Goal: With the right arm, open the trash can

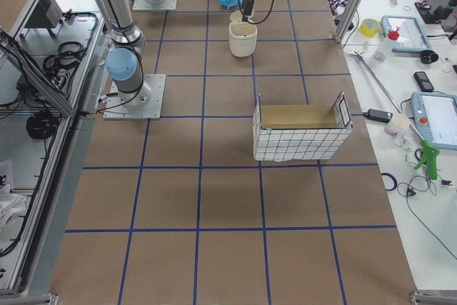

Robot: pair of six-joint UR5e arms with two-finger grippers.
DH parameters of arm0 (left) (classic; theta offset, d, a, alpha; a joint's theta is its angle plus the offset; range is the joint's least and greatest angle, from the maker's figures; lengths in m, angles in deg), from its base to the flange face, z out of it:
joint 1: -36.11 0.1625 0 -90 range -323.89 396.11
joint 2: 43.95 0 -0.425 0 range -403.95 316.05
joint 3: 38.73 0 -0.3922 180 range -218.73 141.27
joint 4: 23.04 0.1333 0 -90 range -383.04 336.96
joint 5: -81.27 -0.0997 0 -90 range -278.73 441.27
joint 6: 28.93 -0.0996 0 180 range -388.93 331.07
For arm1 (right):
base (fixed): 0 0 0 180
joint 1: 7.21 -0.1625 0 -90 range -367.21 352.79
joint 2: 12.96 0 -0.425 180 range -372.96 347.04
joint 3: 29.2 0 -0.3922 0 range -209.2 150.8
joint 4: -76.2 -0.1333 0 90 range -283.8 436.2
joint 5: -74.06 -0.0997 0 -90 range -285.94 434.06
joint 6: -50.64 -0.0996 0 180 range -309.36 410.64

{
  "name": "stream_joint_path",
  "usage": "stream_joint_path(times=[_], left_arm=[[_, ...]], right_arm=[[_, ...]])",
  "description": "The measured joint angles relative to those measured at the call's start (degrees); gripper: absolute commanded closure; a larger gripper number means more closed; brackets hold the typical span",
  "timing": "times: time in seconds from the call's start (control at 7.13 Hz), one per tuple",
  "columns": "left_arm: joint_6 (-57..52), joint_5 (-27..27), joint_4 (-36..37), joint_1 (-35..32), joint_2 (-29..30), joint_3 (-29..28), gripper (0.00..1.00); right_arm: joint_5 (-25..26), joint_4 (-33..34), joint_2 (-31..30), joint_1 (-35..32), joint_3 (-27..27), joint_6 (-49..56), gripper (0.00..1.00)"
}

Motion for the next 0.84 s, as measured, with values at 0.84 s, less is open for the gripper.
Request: stream_joint_path(times=[0.84], left_arm=[[0.0, 0.0, 0.0, 0.0, 0.0, 0.0, 0.0]], right_arm=[[0.5, 0.5, -0.9, 0.1, -0.2, 3.8, 0.0]])
